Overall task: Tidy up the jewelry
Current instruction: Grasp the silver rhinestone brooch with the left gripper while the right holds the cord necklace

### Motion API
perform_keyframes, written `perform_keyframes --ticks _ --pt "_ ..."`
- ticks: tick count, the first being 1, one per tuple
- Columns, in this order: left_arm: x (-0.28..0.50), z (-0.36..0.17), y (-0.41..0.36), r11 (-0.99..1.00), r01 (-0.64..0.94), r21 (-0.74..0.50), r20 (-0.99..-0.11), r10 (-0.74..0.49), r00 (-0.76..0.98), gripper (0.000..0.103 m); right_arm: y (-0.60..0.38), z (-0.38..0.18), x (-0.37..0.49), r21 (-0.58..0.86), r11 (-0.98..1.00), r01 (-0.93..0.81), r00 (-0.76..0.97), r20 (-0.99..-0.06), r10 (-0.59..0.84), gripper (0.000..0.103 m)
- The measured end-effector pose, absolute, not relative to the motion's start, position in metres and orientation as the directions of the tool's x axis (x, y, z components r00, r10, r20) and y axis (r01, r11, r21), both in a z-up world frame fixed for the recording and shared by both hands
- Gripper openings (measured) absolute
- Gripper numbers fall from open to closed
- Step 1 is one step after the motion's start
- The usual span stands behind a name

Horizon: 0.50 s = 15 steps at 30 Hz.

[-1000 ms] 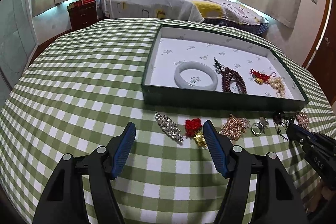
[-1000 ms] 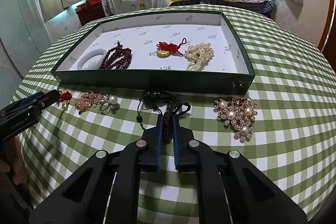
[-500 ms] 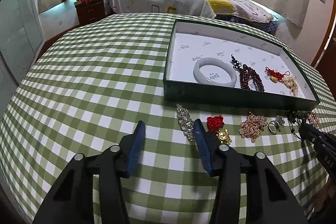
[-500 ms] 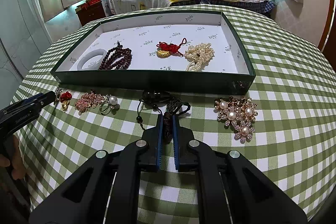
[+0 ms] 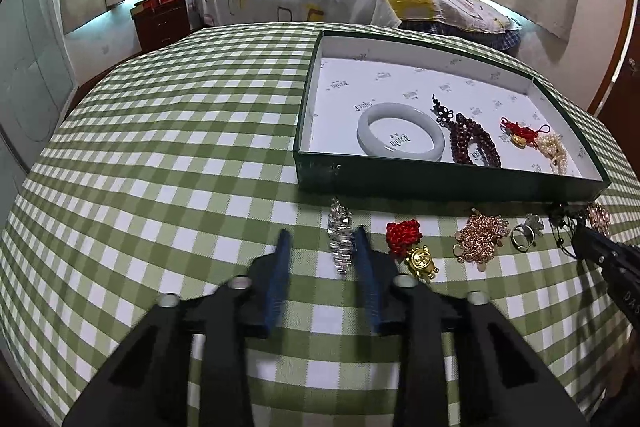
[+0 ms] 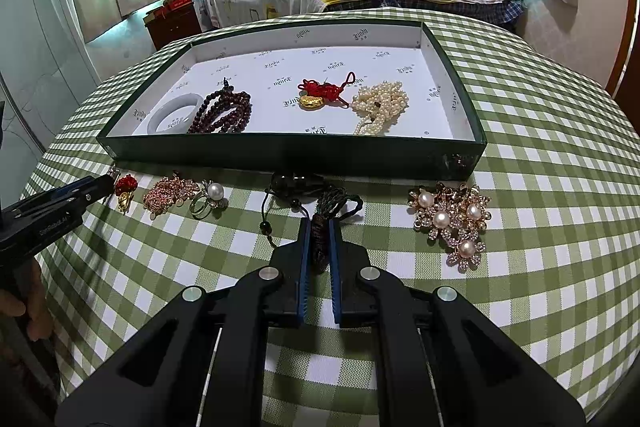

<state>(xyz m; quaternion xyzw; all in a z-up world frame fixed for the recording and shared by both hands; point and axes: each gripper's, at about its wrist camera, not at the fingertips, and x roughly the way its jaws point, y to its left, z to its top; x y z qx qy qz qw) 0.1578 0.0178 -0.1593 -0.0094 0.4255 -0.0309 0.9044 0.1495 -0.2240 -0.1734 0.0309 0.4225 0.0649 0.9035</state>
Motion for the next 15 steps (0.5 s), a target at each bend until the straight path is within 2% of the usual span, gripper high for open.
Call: perform_keyframes --ticks 1,3,15 --pt "0.158 -0.159 0.019 0.997 0.050 -0.053 -0.769 -0.073 0.635 0.016 -0.224 -0.174 0.149 0.111 0.990 -0.091 0.634 -0.760 0.144 0.009" --pt "0.158 -0.159 0.021 0.996 0.062 -0.069 -0.767 -0.093 0.635 0.012 -0.224 -0.173 0.149 0.111 0.990 -0.091 0.634 -0.760 0.144 0.009" --pt "0.148 -0.152 0.020 0.993 0.088 -0.078 -0.747 -0.116 0.654 0.010 -0.219 -0.158 0.139 0.104 0.990 -0.100 0.678 -0.720 0.144 0.009"
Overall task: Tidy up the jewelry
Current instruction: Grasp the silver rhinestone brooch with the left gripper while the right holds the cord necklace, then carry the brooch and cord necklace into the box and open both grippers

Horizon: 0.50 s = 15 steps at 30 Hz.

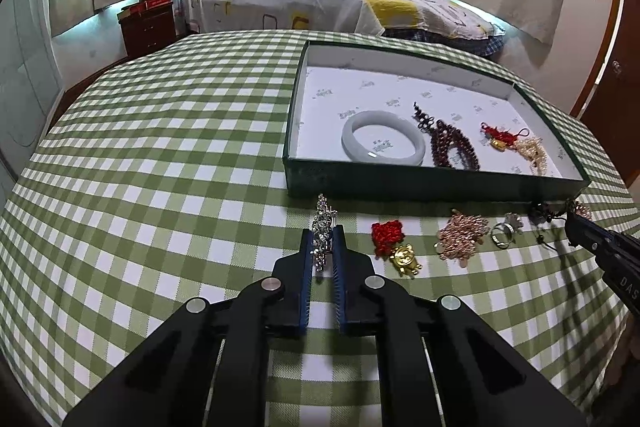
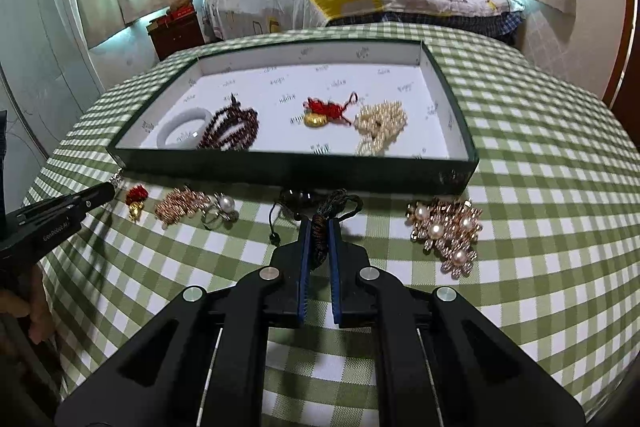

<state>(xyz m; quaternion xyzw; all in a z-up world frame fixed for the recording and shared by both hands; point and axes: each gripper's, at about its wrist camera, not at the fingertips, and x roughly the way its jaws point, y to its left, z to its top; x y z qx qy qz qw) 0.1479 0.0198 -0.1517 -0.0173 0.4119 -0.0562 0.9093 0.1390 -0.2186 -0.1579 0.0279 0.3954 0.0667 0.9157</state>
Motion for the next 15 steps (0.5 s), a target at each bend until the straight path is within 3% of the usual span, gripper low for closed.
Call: perform_keyframes --ticks 15 --pt "0.139 -0.100 0.013 0.983 0.128 -0.129 -0.670 -0.182 0.720 0.010 -0.220 -0.105 0.124 0.124 0.985 -0.124 0.762 -0.624 0.174 0.008"
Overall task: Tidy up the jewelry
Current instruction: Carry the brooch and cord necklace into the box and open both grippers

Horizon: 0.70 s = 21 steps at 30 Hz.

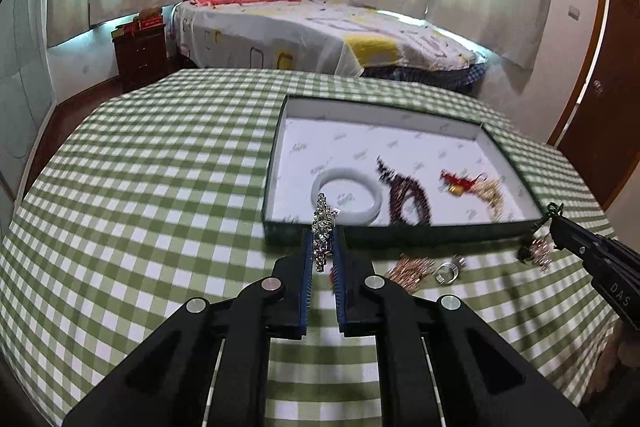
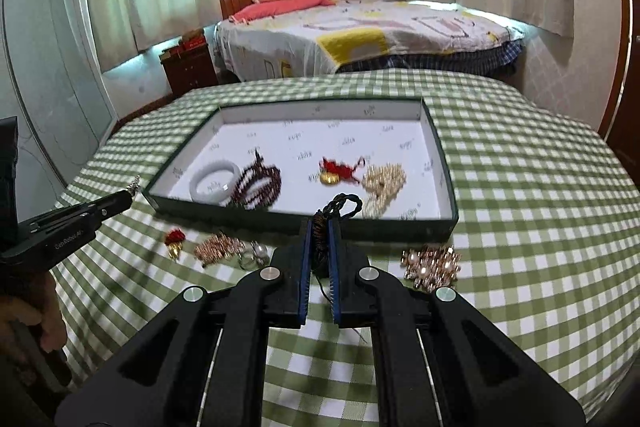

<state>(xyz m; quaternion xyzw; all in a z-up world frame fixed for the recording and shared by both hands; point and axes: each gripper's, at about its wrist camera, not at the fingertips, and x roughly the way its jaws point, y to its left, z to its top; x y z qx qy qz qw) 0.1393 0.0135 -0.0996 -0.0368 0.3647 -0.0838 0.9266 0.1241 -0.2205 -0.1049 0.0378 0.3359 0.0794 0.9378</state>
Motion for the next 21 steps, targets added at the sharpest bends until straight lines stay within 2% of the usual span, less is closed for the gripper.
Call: perform_keyframes --ticks 14,21 --pt "0.196 -0.065 -0.009 0.974 0.173 -0.144 -0.592 -0.225 0.774 0.010 -0.223 -0.061 0.184 0.105 0.985 -0.139 0.832 -0.528 0.173 0.008" --pt "0.246 -0.073 -0.018 0.973 0.166 -0.159 -0.608 -0.229 0.760 0.010 -0.228 -0.073 0.230 0.080 0.990 -0.120 0.828 -0.542 0.144 0.008"
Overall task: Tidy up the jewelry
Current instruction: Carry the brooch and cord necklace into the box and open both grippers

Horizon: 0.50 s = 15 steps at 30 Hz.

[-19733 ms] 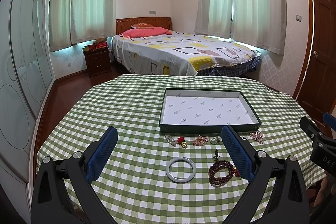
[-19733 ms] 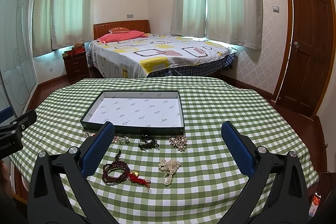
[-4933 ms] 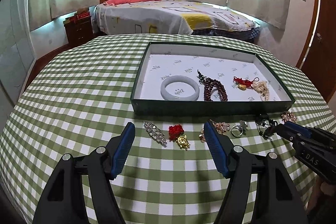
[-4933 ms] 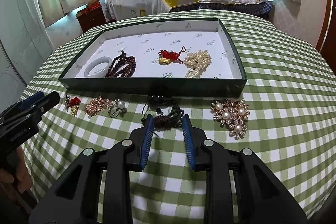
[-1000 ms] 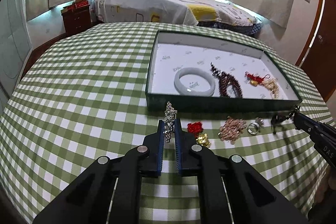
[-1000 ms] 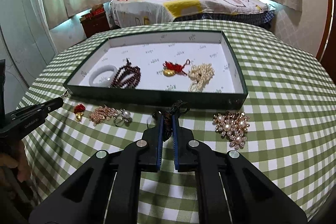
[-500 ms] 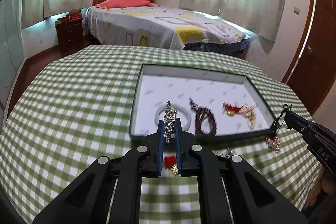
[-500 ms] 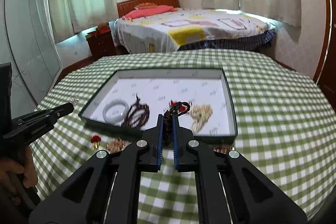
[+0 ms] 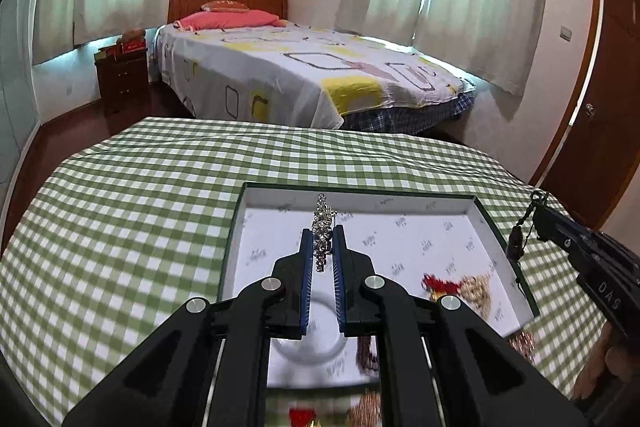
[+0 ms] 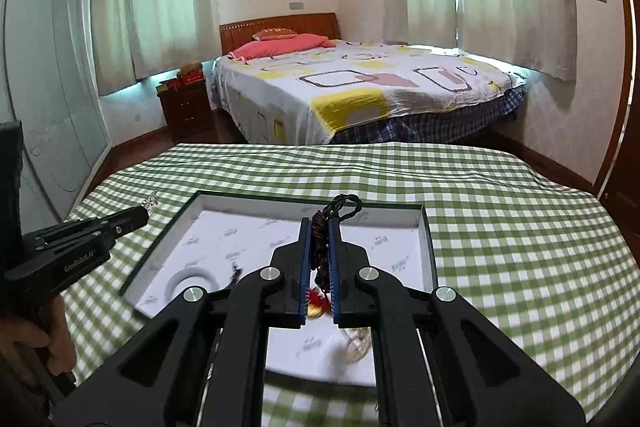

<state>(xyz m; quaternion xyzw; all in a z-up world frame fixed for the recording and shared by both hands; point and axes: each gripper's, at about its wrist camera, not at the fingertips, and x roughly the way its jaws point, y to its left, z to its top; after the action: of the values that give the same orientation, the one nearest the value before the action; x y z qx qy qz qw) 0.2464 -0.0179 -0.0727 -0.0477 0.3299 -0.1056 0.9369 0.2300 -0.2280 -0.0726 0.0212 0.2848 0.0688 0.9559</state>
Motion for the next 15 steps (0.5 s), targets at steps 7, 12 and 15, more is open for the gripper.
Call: perform_keyframes --ticks 7,12,15 --pt "0.284 -0.103 -0.033 0.977 0.163 -0.135 -0.669 -0.211 0.713 0.010 -0.238 -0.111 0.271 0.102 0.991 -0.091 0.774 -0.619 0.135 0.008" --pt "0.300 -0.130 -0.038 0.980 0.158 -0.118 -0.726 -0.194 0.660 0.010 -0.240 -0.138 0.289 0.098 0.992 -0.075 0.724 -0.679 0.122 0.008" --pt "0.305 -0.140 -0.039 0.981 0.154 -0.119 -0.749 -0.190 0.635 0.010 -0.240 -0.146 0.293 0.096 0.993 -0.065 0.705 -0.700 0.114 0.008"
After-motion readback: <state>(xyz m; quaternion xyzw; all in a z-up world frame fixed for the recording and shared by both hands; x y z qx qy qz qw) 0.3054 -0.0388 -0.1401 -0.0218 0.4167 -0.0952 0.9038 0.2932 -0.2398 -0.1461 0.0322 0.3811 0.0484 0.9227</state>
